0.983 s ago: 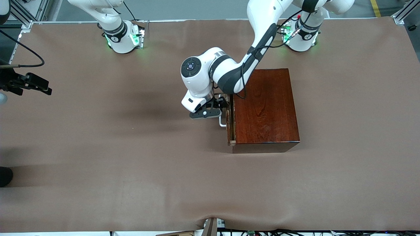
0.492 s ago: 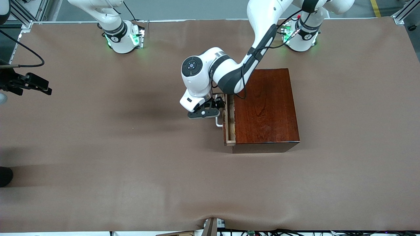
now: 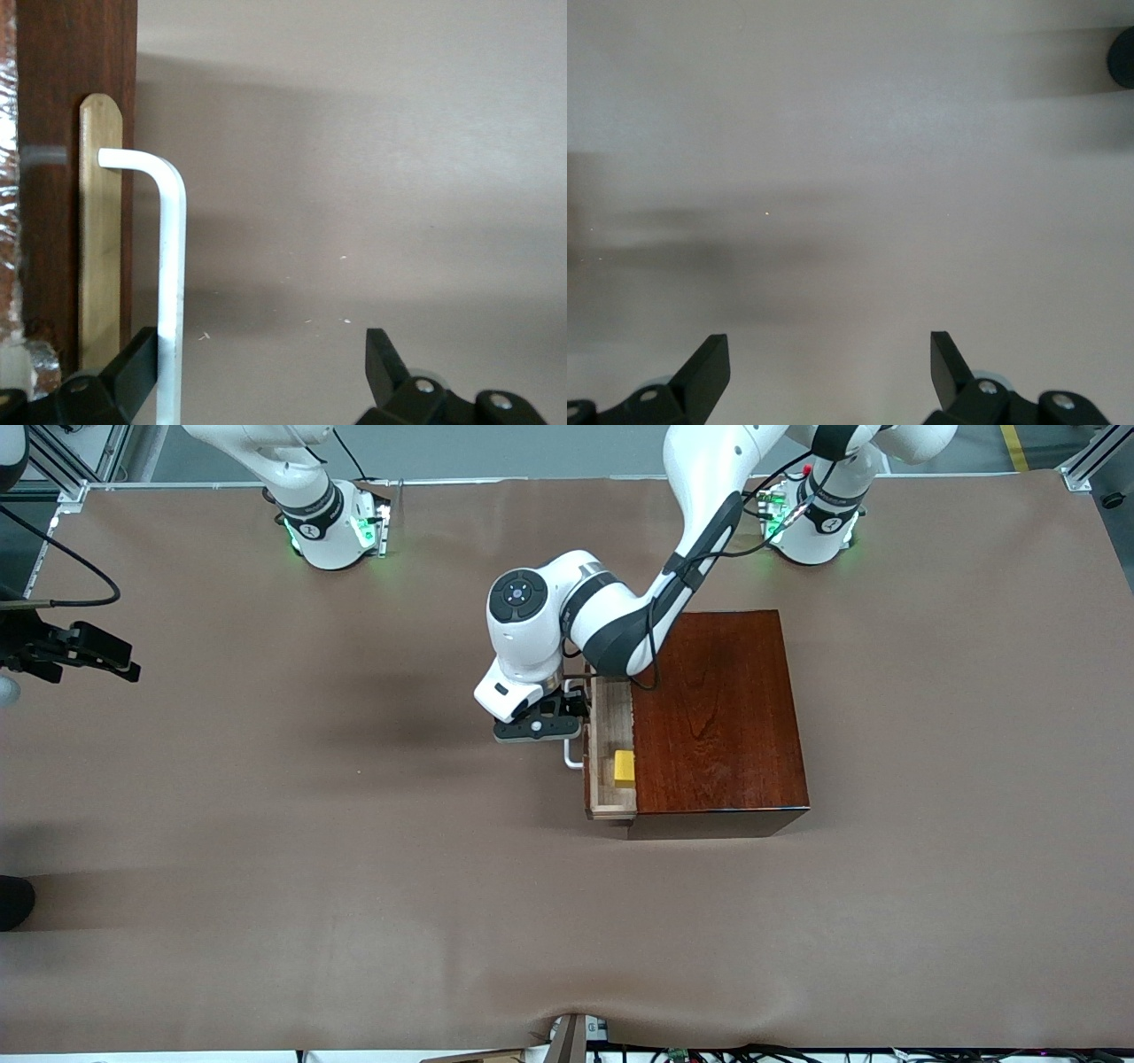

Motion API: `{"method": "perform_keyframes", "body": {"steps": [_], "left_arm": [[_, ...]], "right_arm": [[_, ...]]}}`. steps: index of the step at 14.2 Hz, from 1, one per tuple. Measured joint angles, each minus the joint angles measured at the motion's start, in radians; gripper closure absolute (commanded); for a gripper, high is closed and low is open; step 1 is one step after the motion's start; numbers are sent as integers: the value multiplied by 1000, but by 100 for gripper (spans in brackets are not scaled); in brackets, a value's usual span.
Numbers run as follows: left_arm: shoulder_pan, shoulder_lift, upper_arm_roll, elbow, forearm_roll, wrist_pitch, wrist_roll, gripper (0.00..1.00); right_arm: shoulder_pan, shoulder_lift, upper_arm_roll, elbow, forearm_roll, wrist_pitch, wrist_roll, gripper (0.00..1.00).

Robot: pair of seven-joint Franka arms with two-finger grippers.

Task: Open drawer, take yellow block, close drawer
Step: 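Pull the drawer handle outward with the left gripper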

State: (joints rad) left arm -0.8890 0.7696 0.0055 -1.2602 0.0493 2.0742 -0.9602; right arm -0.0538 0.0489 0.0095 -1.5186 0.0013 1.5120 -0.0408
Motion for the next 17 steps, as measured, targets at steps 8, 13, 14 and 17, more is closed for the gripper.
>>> {"method": "perform_keyframes", "body": {"steps": [8,13,14,17], "left_arm": [[-1,8,-18,0,-3,62,2,0],[-2,15,-33,0,-10,134,2,0],[-3,17,-34,0,-10,139,2,0],[-3,21,-36,6,-12,169,2,0]], "right_arm": [[0,0,2,0,0,0,0,0],[0,0,2,0,0,0,0,0],[0,0,2,0,0,0,0,0],[0,0,2,0,0,0,0,0]]}}
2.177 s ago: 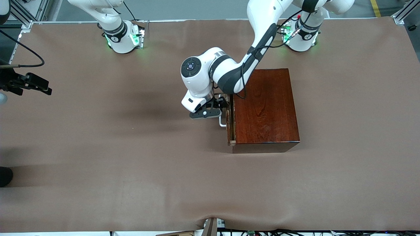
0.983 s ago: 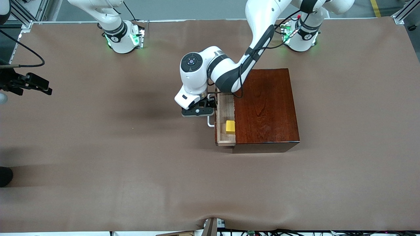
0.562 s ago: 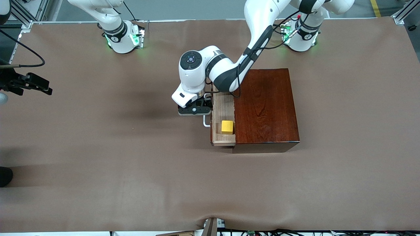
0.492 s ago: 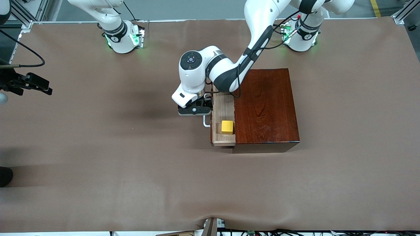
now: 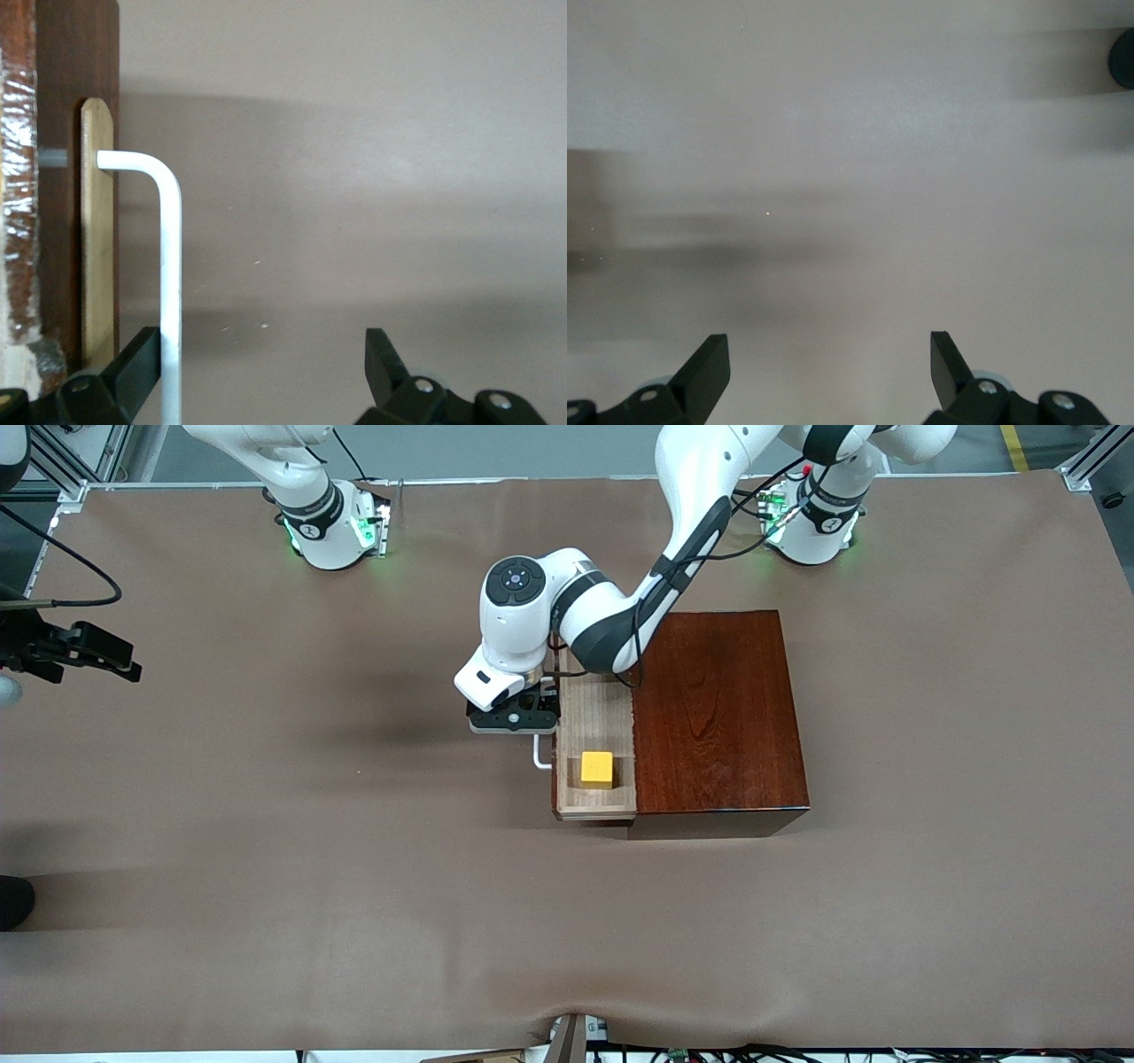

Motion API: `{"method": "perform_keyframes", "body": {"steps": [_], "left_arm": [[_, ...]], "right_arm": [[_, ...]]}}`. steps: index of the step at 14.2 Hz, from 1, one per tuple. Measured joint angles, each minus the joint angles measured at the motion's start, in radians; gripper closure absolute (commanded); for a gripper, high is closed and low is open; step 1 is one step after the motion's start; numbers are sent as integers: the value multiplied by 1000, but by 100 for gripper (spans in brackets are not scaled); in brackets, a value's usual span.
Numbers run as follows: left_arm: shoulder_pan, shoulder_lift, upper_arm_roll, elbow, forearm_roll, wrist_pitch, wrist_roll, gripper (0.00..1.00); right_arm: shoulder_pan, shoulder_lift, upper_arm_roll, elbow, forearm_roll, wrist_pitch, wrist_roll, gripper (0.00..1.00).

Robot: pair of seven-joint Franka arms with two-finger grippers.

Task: Open drawer, take yellow block, close drawer
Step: 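Pull the drawer handle outward with the left gripper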

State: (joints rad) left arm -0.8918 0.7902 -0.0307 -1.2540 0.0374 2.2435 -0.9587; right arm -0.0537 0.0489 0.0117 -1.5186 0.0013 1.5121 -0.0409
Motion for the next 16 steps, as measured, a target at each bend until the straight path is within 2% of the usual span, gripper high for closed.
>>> {"method": "perform_keyframes", "body": {"steps": [10,16], "left_arm": [[1,3,-1,32,-6,40,-3,0],[10,-69,3,67,-14,-9,-33,0]], "right_arm": [[0,0,0,0,0,1,0,0],[0,0,1,0,0,1,0,0]]}}
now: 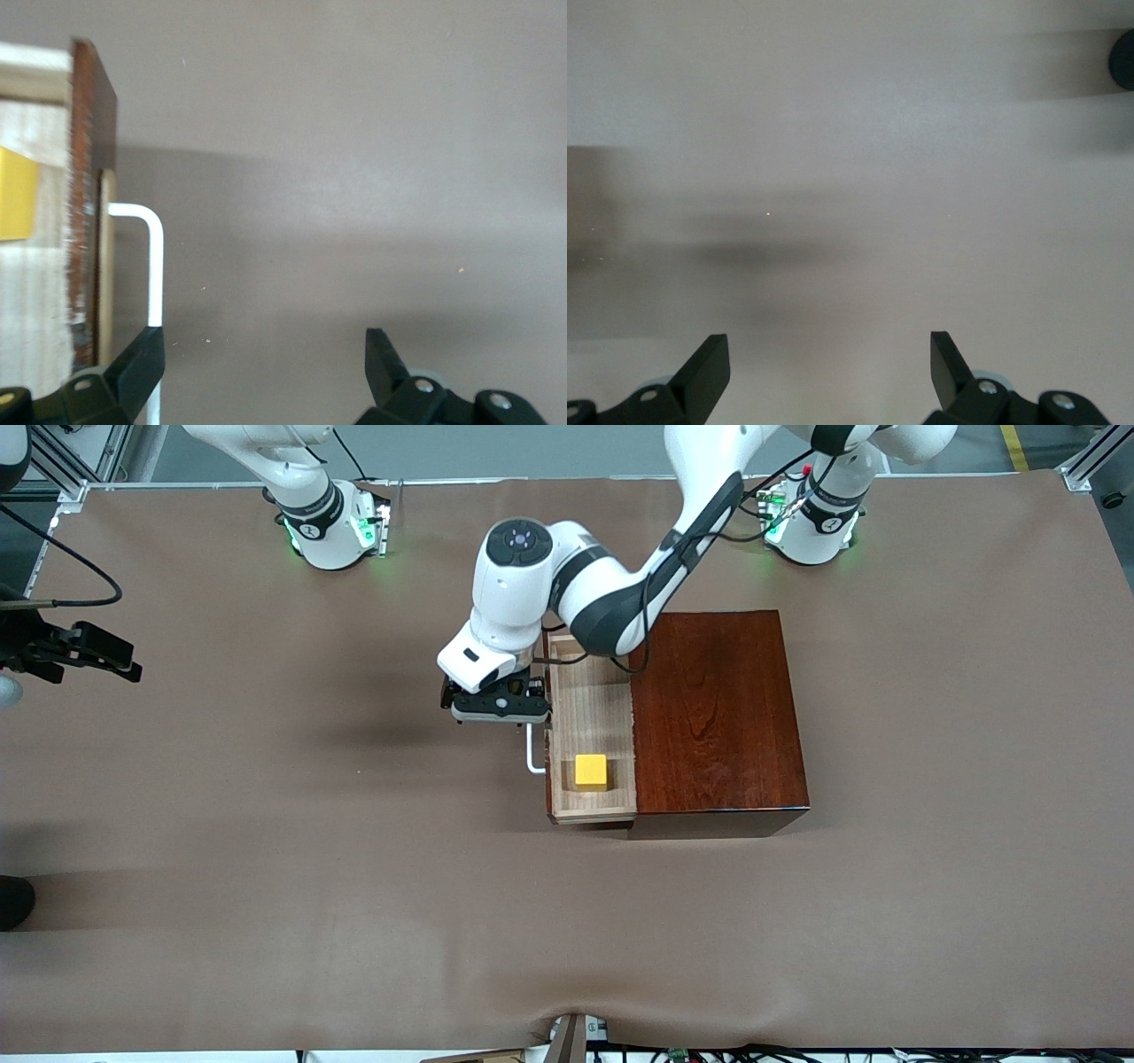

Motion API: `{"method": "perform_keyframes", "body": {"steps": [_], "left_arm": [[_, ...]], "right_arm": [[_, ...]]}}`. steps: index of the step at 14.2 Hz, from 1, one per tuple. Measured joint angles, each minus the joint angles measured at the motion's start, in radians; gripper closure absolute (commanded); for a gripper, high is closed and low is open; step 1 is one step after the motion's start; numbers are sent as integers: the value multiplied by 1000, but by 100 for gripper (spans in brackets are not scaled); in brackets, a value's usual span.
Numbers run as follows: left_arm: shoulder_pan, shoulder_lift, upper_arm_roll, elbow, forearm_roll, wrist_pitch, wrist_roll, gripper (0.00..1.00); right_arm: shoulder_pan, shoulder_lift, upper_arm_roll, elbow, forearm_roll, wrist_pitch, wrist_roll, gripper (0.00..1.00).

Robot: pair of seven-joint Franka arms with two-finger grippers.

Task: Open drawer, take yellow block, close drawer

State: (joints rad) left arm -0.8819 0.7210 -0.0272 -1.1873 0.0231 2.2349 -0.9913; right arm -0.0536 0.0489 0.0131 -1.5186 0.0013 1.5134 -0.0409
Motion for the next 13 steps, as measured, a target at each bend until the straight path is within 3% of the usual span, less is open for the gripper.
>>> {"method": "perform_keyframes", "body": {"steps": [4,7,13], "left_arm": [[70,-116,12,5,-26,-144,-22,0],[162,-178,15,-6,-26,-294,-23,0],[342,-257,18,-70,-26,-471,-16,0]], "right_arm": [[11,0,6,10,4,8,0,0],[84,-1,13,30,20,31,74,0],[397,64,21,27,20,151,634,0]]}}
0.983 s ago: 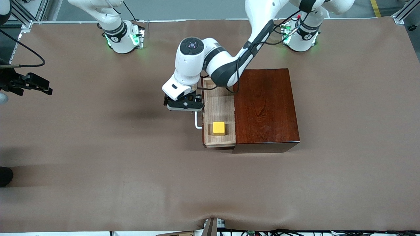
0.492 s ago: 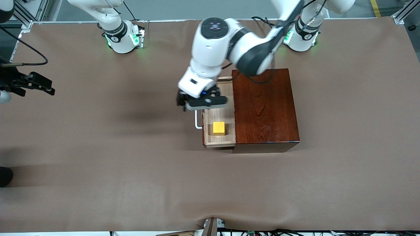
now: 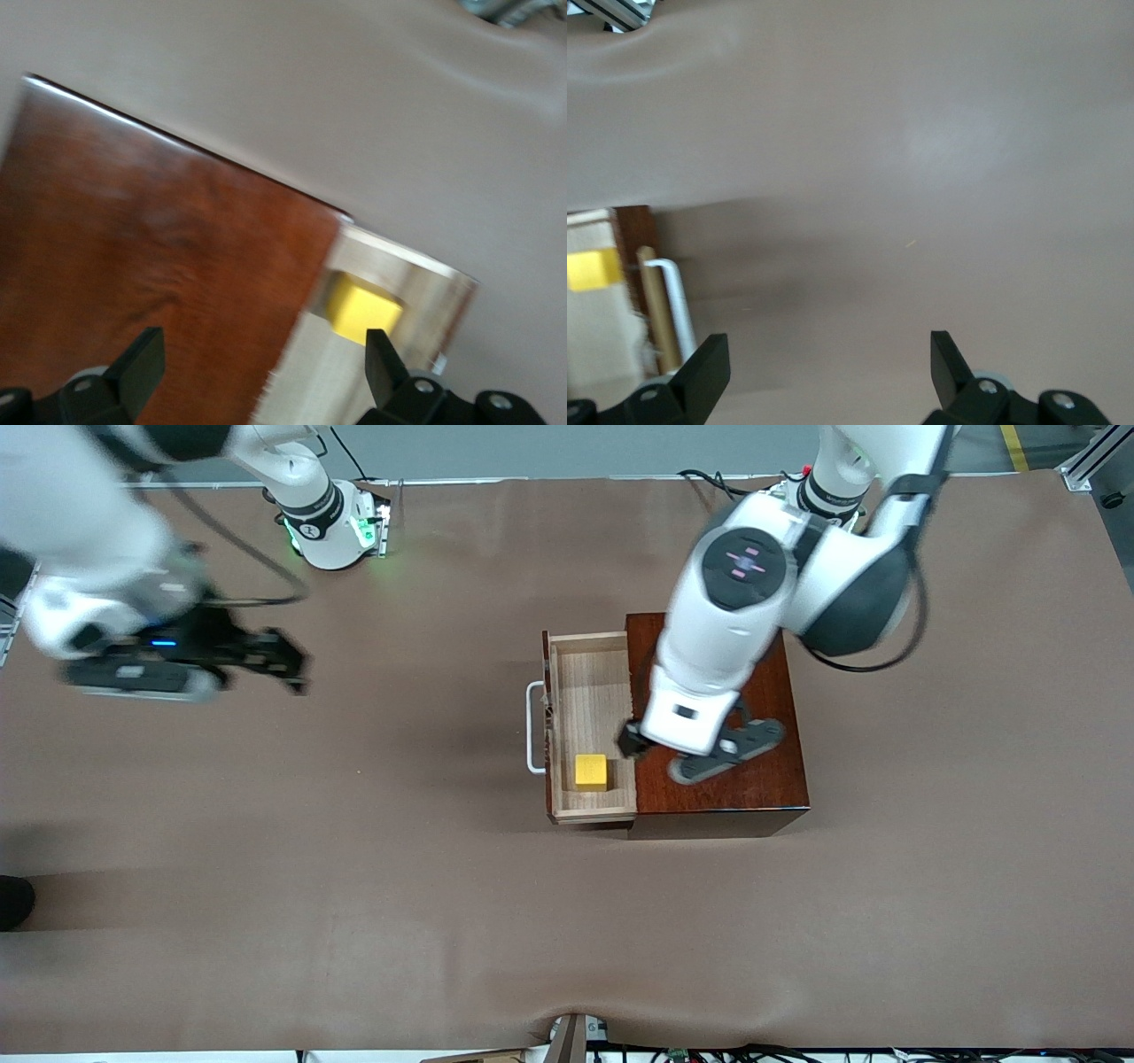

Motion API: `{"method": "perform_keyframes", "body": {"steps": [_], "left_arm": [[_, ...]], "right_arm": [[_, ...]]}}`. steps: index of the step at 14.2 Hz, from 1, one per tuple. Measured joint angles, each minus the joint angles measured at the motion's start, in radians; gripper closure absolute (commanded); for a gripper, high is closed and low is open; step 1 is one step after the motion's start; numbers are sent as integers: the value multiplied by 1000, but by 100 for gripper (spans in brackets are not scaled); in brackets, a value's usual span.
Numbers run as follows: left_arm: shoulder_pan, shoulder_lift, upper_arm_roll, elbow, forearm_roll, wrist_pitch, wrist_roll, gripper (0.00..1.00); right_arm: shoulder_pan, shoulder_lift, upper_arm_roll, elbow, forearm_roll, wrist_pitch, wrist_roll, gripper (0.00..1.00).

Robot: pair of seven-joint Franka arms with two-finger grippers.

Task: Open drawer, take yellow block, close drawer

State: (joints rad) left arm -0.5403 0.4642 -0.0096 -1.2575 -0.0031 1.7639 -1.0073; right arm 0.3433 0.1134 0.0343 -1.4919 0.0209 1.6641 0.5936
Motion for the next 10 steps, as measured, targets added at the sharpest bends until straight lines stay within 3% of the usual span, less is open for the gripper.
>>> {"method": "perform_keyframes", "body": {"steps": [4,10], "left_arm": [[105,-93,1,-105,1,-12,28,0],[213,-245,0,-266,1,-16,228,0]], "right_arm": [[128,77,-1,8,-1,16,532,0],[205,194,-2,24,-1,153,1176,0]]}}
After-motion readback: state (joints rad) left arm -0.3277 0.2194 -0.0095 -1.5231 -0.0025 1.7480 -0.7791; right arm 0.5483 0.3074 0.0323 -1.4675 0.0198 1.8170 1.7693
